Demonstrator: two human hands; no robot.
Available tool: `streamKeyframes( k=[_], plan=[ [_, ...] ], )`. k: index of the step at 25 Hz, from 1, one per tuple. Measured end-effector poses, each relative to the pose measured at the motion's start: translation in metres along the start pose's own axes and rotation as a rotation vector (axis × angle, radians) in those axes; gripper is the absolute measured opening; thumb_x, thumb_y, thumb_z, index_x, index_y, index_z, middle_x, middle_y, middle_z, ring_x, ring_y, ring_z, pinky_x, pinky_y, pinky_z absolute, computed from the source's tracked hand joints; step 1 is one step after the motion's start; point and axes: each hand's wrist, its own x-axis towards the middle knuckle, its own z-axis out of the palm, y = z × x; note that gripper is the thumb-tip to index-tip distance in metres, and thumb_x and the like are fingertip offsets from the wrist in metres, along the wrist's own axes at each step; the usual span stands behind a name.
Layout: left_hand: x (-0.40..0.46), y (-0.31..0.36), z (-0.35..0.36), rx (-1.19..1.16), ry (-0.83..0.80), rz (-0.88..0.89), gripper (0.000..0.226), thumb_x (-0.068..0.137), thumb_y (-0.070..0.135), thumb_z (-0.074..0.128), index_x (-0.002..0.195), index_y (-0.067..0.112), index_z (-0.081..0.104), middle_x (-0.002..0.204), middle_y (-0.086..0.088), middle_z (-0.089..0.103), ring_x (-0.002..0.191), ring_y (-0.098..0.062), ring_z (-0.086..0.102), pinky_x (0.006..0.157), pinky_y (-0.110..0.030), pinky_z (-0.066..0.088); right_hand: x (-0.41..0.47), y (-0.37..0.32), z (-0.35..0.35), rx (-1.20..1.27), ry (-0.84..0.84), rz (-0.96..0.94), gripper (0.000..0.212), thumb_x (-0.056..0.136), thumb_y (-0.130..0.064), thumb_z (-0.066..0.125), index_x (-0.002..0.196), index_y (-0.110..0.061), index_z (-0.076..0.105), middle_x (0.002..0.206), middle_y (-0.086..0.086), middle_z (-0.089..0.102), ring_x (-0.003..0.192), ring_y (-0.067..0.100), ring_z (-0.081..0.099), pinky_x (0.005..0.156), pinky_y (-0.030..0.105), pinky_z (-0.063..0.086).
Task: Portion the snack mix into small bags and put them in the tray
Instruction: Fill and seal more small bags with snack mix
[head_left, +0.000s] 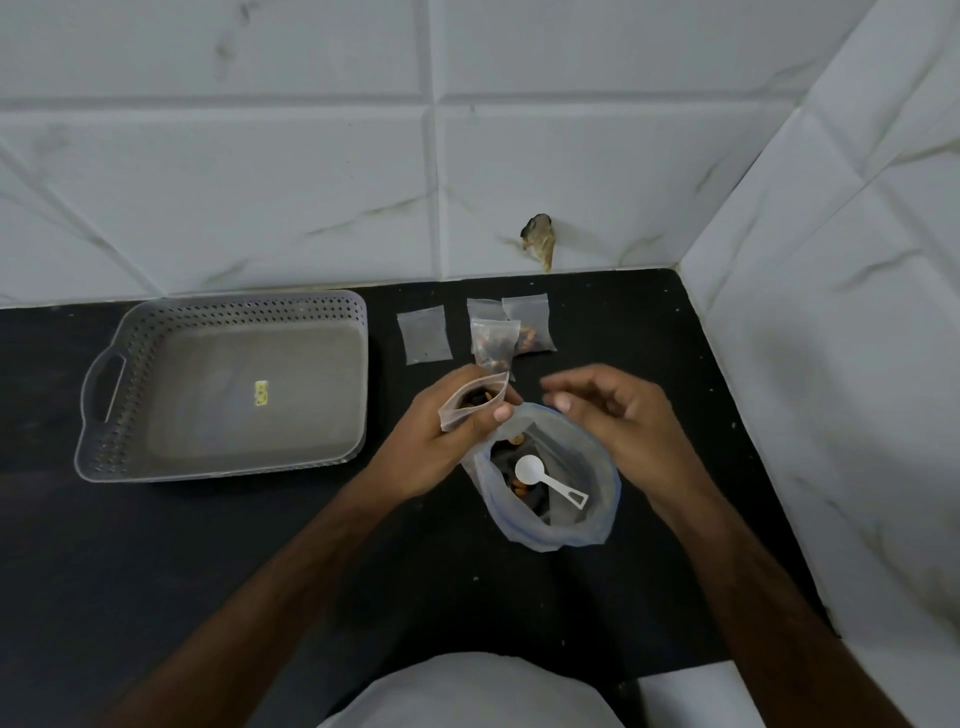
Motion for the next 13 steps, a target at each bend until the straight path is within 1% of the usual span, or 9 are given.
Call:
streamKeyframes(
  k=[2, 4, 5, 7, 8, 10, 11, 12, 13],
  plan=[
    [0.003, 0.001, -0.001, 0.048, -0.042, 0.034, 0.036, 0.098, 0.042, 0.054, 0.118, 0.014, 0.066, 0.111, 0.004, 0.065, 0.108, -0.023, 0.063, 0.092, -0.036, 0.051, 0.002, -0.018, 0.009, 0.052, -0.08, -0.148, 0.026, 0.091, -0.012, 0.07, 0.115, -0.021, 0.072, 0.107, -0.003, 0.071, 0.101, 0.016, 0.069, 0.087, 0.031, 0.057],
    [0.004, 0.0, -0.001, 0.075, -0.073, 0.066, 0.037, 0.098, 0.041, 0.052, 0.124, 0.018, 0.062, 0.117, 0.009, 0.064, 0.113, -0.02, 0.061, 0.095, -0.035, 0.05, 0.004, -0.023, 0.017, -0.004, -0.101, -0.215, 0.027, 0.088, -0.015, 0.074, 0.114, -0.022, 0.073, 0.11, -0.001, 0.066, 0.098, 0.019, 0.067, 0.087, 0.032, 0.057],
    [0.003, 0.0, -0.002, 0.089, -0.076, 0.084, 0.035, 0.098, 0.04, 0.051, 0.124, 0.018, 0.062, 0.116, 0.013, 0.063, 0.112, -0.018, 0.061, 0.094, -0.034, 0.049, 0.006, -0.022, 0.018, -0.027, -0.08, -0.212, 0.025, 0.087, -0.017, 0.076, 0.112, -0.024, 0.073, 0.11, -0.002, 0.064, 0.095, 0.018, 0.067, 0.085, 0.031, 0.057],
    [0.001, 0.001, -0.003, 0.117, -0.078, 0.118, 0.033, 0.099, 0.042, 0.048, 0.118, 0.019, 0.063, 0.11, 0.016, 0.061, 0.106, -0.019, 0.061, 0.09, -0.036, 0.05, 0.01, -0.02, 0.018, -0.03, -0.029, -0.177, 0.023, 0.087, -0.016, 0.077, 0.107, -0.026, 0.074, 0.109, -0.004, 0.062, 0.091, 0.014, 0.068, 0.083, 0.028, 0.056],
    [0.0, 0.001, -0.003, 0.121, -0.081, 0.13, 0.033, 0.1, 0.046, 0.047, 0.116, 0.022, 0.063, 0.108, 0.018, 0.06, 0.104, -0.019, 0.06, 0.088, -0.038, 0.05, 0.011, -0.02, 0.017, -0.016, -0.034, -0.164, 0.022, 0.086, -0.014, 0.076, 0.106, -0.024, 0.074, 0.108, -0.004, 0.063, 0.09, 0.013, 0.069, 0.083, 0.029, 0.056],
    [0.001, 0.004, -0.005, 0.13, -0.08, 0.145, 0.033, 0.101, 0.057, 0.041, 0.111, 0.031, 0.06, 0.105, 0.025, 0.056, 0.099, -0.016, 0.058, 0.084, -0.033, 0.047, 0.012, -0.021, 0.018, -0.012, -0.082, -0.173, 0.018, 0.086, -0.01, 0.076, 0.101, -0.018, 0.074, 0.103, -0.005, 0.066, 0.092, 0.014, 0.07, 0.084, 0.033, 0.058],
    [0.002, 0.005, -0.006, 0.138, -0.08, 0.15, 0.034, 0.101, 0.059, 0.04, 0.108, 0.032, 0.059, 0.103, 0.026, 0.054, 0.096, -0.014, 0.057, 0.083, -0.031, 0.045, 0.013, -0.022, 0.018, -0.035, -0.088, -0.187, 0.015, 0.085, -0.01, 0.076, 0.098, -0.018, 0.074, 0.1, -0.006, 0.067, 0.093, 0.014, 0.07, 0.084, 0.034, 0.058],
    [0.004, 0.006, -0.006, 0.14, -0.08, 0.157, 0.038, 0.1, 0.06, 0.04, 0.106, 0.028, 0.059, 0.101, 0.024, 0.054, 0.094, -0.013, 0.056, 0.082, -0.031, 0.044, 0.013, -0.024, 0.017, -0.059, -0.087, -0.203, 0.012, 0.085, -0.011, 0.077, 0.095, -0.018, 0.073, 0.097, -0.007, 0.068, 0.092, 0.015, 0.069, 0.084, 0.036, 0.058],
    [0.005, 0.006, -0.006, 0.124, -0.083, 0.161, 0.044, 0.099, 0.061, 0.043, 0.106, 0.021, 0.06, 0.101, 0.019, 0.055, 0.093, -0.014, 0.056, 0.081, -0.033, 0.045, 0.013, -0.027, 0.016, -0.062, -0.094, -0.224, 0.01, 0.085, -0.012, 0.077, 0.093, -0.018, 0.073, 0.095, -0.006, 0.068, 0.092, 0.016, 0.068, 0.083, 0.038, 0.058]
  ],
)
